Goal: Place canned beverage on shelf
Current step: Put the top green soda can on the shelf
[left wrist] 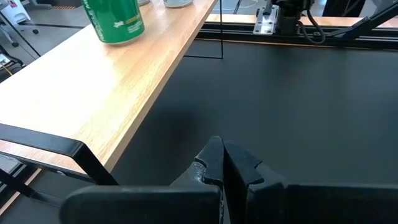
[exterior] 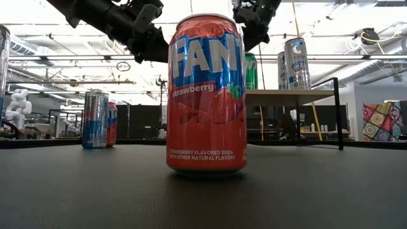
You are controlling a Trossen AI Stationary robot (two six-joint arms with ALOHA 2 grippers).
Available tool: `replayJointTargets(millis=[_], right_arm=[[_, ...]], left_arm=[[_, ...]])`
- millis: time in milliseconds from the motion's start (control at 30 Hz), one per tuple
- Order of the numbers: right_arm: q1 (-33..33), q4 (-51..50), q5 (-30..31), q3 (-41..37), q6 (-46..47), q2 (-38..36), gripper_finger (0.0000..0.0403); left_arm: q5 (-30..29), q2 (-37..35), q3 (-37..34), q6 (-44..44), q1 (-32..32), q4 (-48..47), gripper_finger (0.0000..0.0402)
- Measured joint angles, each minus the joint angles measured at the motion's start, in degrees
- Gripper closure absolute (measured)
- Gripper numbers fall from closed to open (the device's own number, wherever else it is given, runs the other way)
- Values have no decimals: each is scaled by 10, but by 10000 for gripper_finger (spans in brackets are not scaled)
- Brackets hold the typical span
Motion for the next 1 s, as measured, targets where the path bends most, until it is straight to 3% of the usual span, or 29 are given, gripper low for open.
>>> replayJointTargets(millis=[1000], right_arm=[[-88, -7, 4, -1, -143, -3, 403]], left_arm=[[-13, 0, 0, 0, 0, 0, 402]])
